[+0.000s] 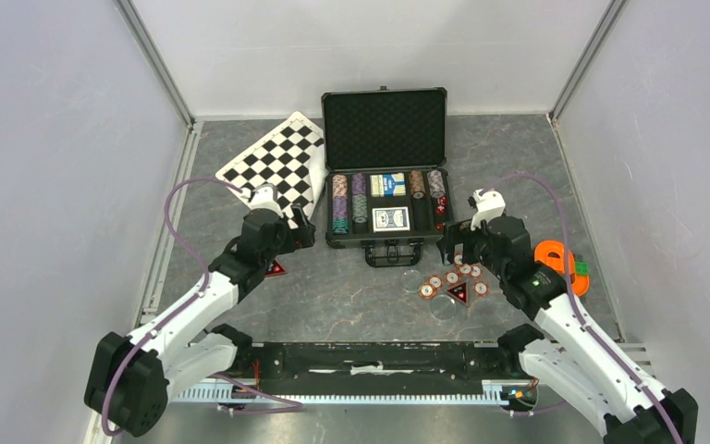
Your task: Pack up texas hold em set
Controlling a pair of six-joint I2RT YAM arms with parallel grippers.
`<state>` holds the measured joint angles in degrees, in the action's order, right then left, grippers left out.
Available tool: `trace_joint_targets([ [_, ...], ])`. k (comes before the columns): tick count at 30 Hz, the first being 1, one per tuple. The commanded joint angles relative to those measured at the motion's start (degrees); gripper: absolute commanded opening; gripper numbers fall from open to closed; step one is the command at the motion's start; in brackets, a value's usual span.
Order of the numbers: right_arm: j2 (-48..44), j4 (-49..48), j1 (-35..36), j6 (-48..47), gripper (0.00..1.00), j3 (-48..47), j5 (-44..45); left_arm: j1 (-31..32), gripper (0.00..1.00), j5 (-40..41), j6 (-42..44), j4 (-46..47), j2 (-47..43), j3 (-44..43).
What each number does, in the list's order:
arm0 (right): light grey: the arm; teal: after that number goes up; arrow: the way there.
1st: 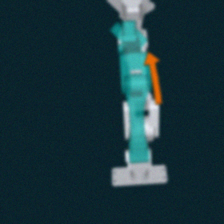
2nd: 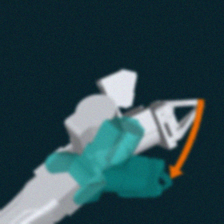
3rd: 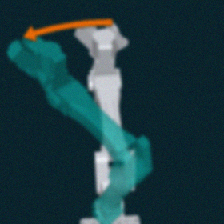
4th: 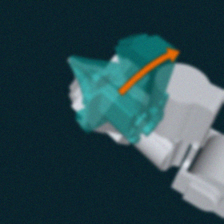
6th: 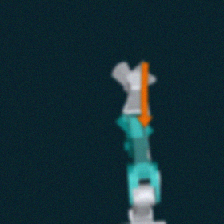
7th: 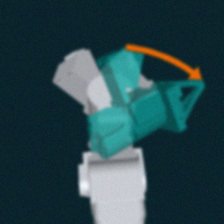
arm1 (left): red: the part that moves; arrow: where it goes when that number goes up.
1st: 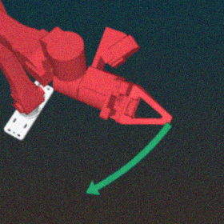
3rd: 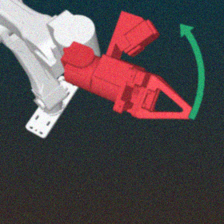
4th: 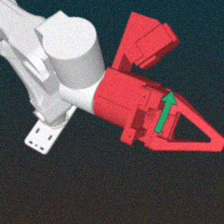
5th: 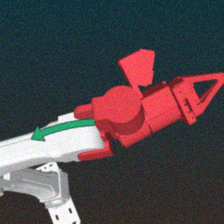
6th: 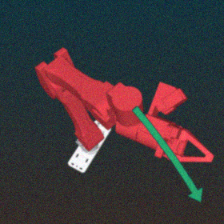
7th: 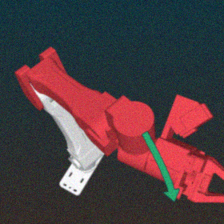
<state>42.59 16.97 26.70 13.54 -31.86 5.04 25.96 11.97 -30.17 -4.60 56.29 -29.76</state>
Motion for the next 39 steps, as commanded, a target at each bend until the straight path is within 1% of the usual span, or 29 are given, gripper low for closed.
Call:
trace_joint_targets([
  [1, -3.06, 3.35, -0.02, -2.23, 0.98, 2.03, -7.35, 0.13, 1.00, -0.52, 1.25, 4.15, -0.17, 2.76],
  [2, -2.93, 4.38, 0.09, -3.05, 0.98, 2.70, -12.24, 0.15, 1.00, 0.91, 0.91, 7.21, 0.71, 4.51],
  [3, -2.17, 5.81, 0.39, -3.05, 0.98, 1.99, -12.43, 0.15, 1.00, 1.48, -1.41, 7.16, 1.08, 4.98],
  [4, -1.29, 8.00, 0.93, -3.53, 0.98, 0.75, -11.17, 0.32, 1.00, -1.20, 0.50, 7.47, 0.54, 4.92],
  [5, -1.51, 8.42, 2.19, -2.38, 0.98, 0.93, -9.66, 1.86, 1.00, 0.25, 0.73, 6.83, -0.91, 4.94],
  [6, -2.68, 5.66, 3.22, -1.41, 0.98, 2.30, -10.52, 3.18, 1.00, 2.95, 0.53, 7.97, -2.16, 5.73],
  [8, -4.23, -0.13, 4.31, -0.47, 0.98, 5.14, -14.09, 3.60, 1.00, 2.59, 4.37, 12.41, -4.60, 8.07],
  [9, -3.82, -1.58, 4.91, -0.61, 0.98, 5.87, -15.14, 3.58, 1.00, 4.94, 4.84, 12.87, -5.24, 8.87],
  [10, -2.34, -1.41, 5.62, -0.94, 0.98, 5.65, -14.68, 3.58, 1.00, 6.05, 4.91, 13.71, -5.42, 9.59],
  [11, -0.49, -0.17, 6.32, -1.39, 0.98, 4.89, -13.23, 3.58, 1.00, 5.40, 4.48, 14.55, -5.24, 10.09],
  [13, 3.60, 1.62, 9.83, -2.27, 0.98, 3.65, -9.72, 3.58, 1.00, 2.61, 3.31, 17.47, -4.48, 11.00],
  [14, 4.97, 1.63, 11.73, -1.30, 0.98, 3.79, -7.67, 3.59, 1.00, 1.07, 3.37, 17.06, -4.27, 10.48],
  [16, 6.23, 0.17, 16.55, 0.29, 0.98, 4.70, -5.40, 3.58, 1.00, 0.38, 3.13, 16.82, -3.91, 10.08],
  [18, 7.21, 0.39, 19.97, 1.32, 0.98, 4.43, -0.91, 3.62, 1.00, -0.73, 2.77, 16.82, -4.00, 10.27],
  [20, 8.56, 0.24, 21.96, 0.27, 0.98, 3.58, 1.02, 3.58, 1.00, -1.33, 2.29, 16.82, -4.42, 10.33],
  [22, 11.10, -0.43, 22.75, -1.42, 0.96, 2.06, 0.60, 3.60, 1.00, -1.24, 2.40, 16.82, -4.99, 10.42],
  [23, 13.13, -0.71, 23.07, -2.31, 0.92, 1.05, -0.02, 3.58, 1.00, -1.19, 2.39, 16.82, -5.20, 10.49],
  [24, 15.05, -0.26, 23.27, -3.01, 0.93, -0.12, -0.18, 3.59, 1.00, -1.06, 2.45, 16.90, -5.29, 10.59],
  [26, 18.70, 0.57, 23.90, -4.26, 0.98, -2.04, -0.60, 3.58, 1.00, -1.07, 2.46, 16.97, -5.48, 10.89],
  [27, 20.26, 0.89, 24.16, -4.75, 0.98, -2.86, -0.79, 3.58, 1.00, -1.01, 2.48, 17.16, -5.44, 11.01],
  [33, 26.43, 1.42, 24.28, -5.47, 0.98, -6.24, 0.89, 3.59, 1.00, -1.22, 2.87, 17.26, -5.40, 10.86],
  [39, 31.76, 3.02, 24.30, -4.67, 0.93, -8.05, 2.59, 3.58, 1.00, -1.16, 3.09, 17.26, -5.63, 10.99],
])
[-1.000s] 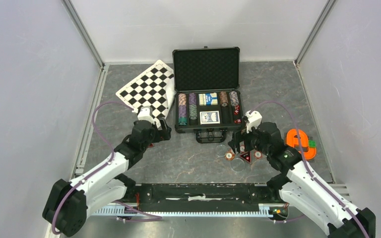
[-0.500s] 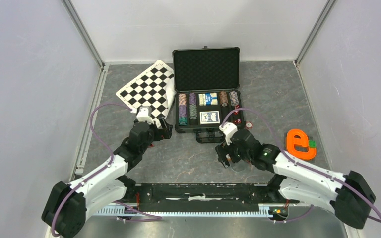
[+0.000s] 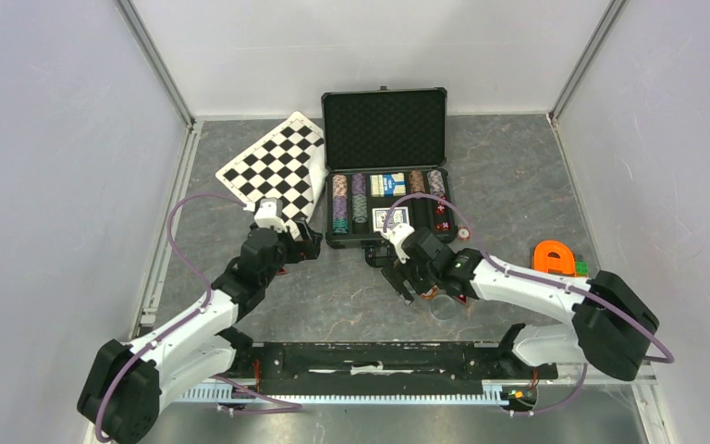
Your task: Pack up texas hold em set
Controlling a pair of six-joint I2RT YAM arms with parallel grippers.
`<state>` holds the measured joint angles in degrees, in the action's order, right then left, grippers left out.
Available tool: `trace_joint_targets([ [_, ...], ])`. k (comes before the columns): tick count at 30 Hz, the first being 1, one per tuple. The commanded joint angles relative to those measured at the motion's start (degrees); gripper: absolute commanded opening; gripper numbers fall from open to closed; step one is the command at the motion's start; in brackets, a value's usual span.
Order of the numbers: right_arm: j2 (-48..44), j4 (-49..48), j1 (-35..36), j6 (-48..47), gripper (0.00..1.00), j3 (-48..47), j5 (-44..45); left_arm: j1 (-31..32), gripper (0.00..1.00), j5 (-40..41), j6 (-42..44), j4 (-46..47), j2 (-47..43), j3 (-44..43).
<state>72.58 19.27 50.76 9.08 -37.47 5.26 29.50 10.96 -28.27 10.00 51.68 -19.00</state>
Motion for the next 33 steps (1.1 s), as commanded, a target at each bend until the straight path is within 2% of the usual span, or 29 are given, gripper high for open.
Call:
trace_joint_targets([
  [1, 2.18, 0.71, 0.17, -0.10, 0.93, -2.43, 2.80, 0.04, 1.00, 0.01, 1.19, 2.66, -1.02, 0.33],
  [10, 6.63, 0.29, 0.08, 0.69, 0.88, -2.45, 3.22, 0.04, 1.00, 0.40, 1.21, 2.66, -0.72, 0.20],
  [16, 7.87, -1.67, -0.48, 1.62, 0.73, -2.25, 1.34, 0.04, 1.00, 0.38, 1.40, 2.65, -0.53, 0.03],
  [23, 8.22, -3.06, -1.55, 2.06, 0.64, -2.58, 0.45, 0.04, 1.00, -0.80, 1.67, 3.25, 0.14, -0.06],
  [25, 8.01, -2.65, -1.57, 1.91, 0.58, -3.22, 0.59, 0.04, 1.00, -1.10, 1.69, 3.27, 0.39, -0.23],
  [33, 1.34, 3.03, -1.57, 0.60, 0.57, -7.78, 0.64, 0.11, 1.00, -1.46, 1.72, 3.18, 0.04, -0.18],
])
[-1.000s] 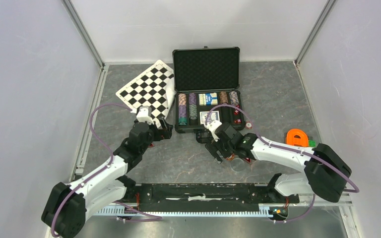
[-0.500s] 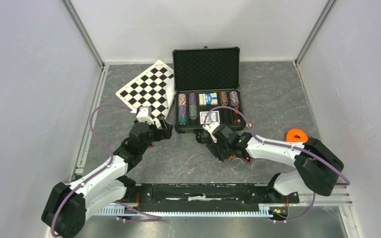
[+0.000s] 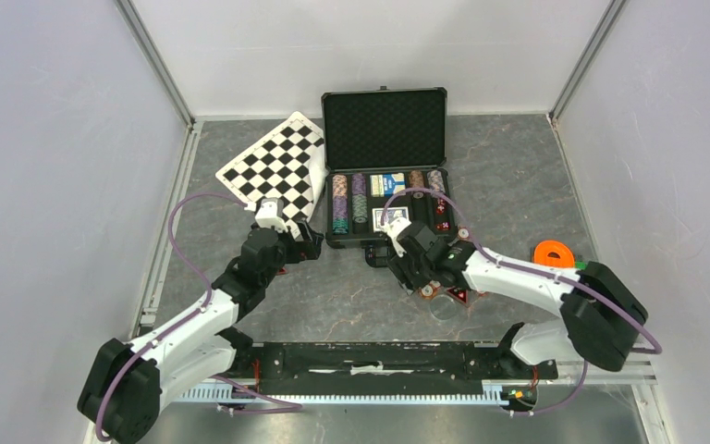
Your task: Pack up texas hold em set
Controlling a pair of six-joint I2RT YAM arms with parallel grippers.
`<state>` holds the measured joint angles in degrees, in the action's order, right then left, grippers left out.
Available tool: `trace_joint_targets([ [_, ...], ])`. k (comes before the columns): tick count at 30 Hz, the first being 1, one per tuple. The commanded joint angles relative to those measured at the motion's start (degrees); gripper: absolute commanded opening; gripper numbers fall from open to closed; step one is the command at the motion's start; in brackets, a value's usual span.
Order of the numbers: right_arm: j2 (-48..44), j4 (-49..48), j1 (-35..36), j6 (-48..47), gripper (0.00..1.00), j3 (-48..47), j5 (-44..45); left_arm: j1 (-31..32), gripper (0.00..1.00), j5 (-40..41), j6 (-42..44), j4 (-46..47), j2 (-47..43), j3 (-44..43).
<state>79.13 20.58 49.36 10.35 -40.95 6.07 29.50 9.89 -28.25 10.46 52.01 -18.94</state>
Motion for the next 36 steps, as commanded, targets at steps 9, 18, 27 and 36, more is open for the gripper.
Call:
trace_joint_targets([
  [9, -4.02, 3.99, -4.42, -3.70, 0.56, -15.95, -0.52, 0.09, 1.00, -0.31, 1.71, 2.72, -1.00, 0.11],
  [18, 13.49, 1.66, -12.98, -4.44, 0.54, -35.06, -1.06, 0.09, 1.00, -0.65, 1.57, 3.10, -0.02, -0.23],
  [27, 28.61, -0.04, -15.13, -6.02, 0.55, -48.37, 3.14, 0.06, 1.00, -0.13, 1.63, 2.81, -0.68, 0.05],
  [36, 36.06, -2.90, -16.50, -4.83, 0.80, -51.02, 0.93, 0.04, 1.00, -0.17, 1.79, 2.81, -0.49, -0.02],
])
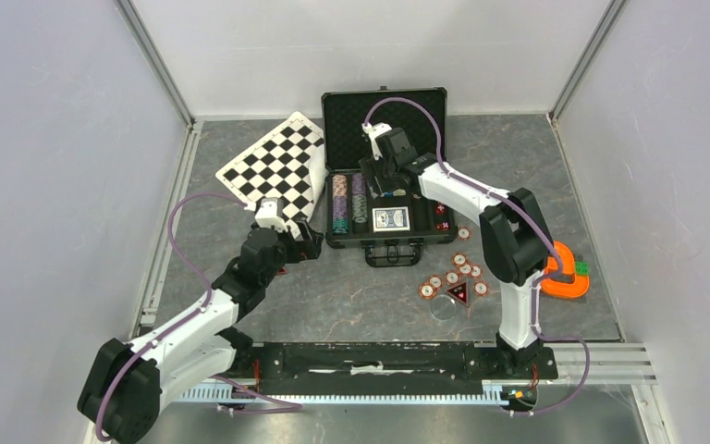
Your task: Pack up texas hold em set
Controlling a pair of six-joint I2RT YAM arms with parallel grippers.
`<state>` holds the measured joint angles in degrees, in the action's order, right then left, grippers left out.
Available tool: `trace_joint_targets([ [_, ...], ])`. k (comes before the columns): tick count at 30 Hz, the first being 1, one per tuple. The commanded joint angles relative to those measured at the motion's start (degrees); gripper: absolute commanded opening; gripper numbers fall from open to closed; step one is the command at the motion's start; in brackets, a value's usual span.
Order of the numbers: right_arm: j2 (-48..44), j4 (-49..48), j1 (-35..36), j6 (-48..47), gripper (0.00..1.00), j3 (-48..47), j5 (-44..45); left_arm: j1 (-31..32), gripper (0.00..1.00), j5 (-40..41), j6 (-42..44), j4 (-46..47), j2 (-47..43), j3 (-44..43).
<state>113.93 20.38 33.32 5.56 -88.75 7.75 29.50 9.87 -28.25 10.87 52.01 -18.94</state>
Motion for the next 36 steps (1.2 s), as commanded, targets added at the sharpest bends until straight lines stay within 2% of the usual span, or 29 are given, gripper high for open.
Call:
trace_joint_targets([
  [1, 1.32, -2.42, -0.45, 0.11, 0.85, -3.29, -0.56, 0.08, 1.00, -0.11, 1.88, 2.32, -0.63, -0.05],
  [4, -0.59, -1.63, -0.45, 0.23, 0.97, -2.49, -0.54, 0.04, 1.00, -0.11, 1.80, 2.32, -1.03, 0.04],
  [8, -8.24, -0.73, -0.37, 0.19, 0.98, 1.80, -1.73, 0.10, 1.00, -0.37, 1.95, 2.27, -1.54, 0.17],
  [12, -20.27, 0.71, 0.70, -0.03, 0.98, 14.95, -1.68, 0.05, 1.00, -0.29, 1.84, 1.81, -2.13, 0.22],
  [16, -34.42, 2.67, 1.50, 3.38, 0.92, 31.29, -1.58, 0.05, 1.00, 1.50, 1.05, -0.55, -2.10, -0.44],
  [18, -41.94, 3.73, 2.27, 5.90, 0.92, 38.91, -0.65, -0.04, 1.00, 4.61, -0.37, -4.24, -2.10, -1.46],
  [19, -45.21, 4.25, 2.78, 7.45, 0.96, 42.31, -0.18, -0.05, 1.00, 6.15, -1.04, -5.85, -2.25, -1.70],
  [23, -55.09, 11.33, 5.96, 12.63, 0.98, 49.11, 1.16, -0.05, 1.00, 10.37, -2.10, -7.57, -3.67, -1.59],
  [27, -59.88, 15.80, 9.34, 17.28, 0.98, 53.94, 2.49, -0.02, 1.00, 11.42, -2.23, -7.57, -4.11, -2.13],
  [29, -61.91, 16.71, 9.65, 20.15, 0.98, 56.61, 2.44, -0.04, 1.00, 14.43, -4.37, -9.39, -3.86, -2.59],
  [33, -66.10, 17.27, 9.94, 30.13, 0.98, 61.22, 2.08, -0.05, 1.00, 22.45, -9.34, -19.67, -3.13, -5.78],
  [36, -69.68, 14.28, 12.99, 38.88, 0.98, 65.78, 2.22, -0.02, 1.00, 26.57, -12.53, -25.71, -3.06, -7.86],
])
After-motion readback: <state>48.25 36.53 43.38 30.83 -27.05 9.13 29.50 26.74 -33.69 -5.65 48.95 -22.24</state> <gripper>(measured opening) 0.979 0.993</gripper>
